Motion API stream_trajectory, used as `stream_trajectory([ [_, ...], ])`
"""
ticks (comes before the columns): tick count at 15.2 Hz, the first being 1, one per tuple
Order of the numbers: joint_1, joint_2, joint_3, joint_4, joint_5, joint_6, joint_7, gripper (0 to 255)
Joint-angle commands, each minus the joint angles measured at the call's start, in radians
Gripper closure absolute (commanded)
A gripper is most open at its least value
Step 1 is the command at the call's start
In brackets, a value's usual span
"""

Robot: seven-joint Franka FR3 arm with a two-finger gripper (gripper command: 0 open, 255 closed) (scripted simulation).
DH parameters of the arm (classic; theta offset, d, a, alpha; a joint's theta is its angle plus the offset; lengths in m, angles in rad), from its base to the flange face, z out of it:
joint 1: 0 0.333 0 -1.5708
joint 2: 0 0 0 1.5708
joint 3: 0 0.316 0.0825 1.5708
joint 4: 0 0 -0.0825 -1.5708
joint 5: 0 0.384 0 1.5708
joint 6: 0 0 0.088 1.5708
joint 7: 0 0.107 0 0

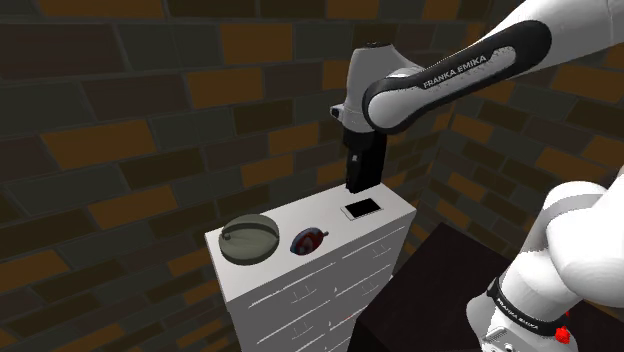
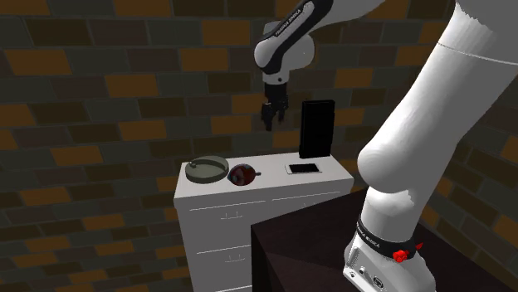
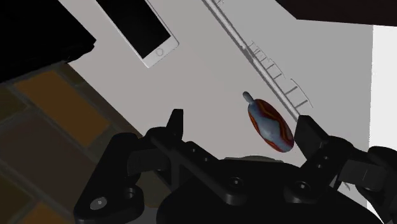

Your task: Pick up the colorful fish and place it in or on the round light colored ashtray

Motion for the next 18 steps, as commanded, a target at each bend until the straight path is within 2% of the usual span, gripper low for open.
stream_trajectory([
  [1,0.020,0.063,0.008,-0.001,0.004,0.057,-0.039,0],
  [13,0.092,0.459,0.078,0.099,-0.005,0.316,-0.262,0],
  [18,0.093,0.515,0.076,0.101,-0.012,0.369,-0.260,0],
])
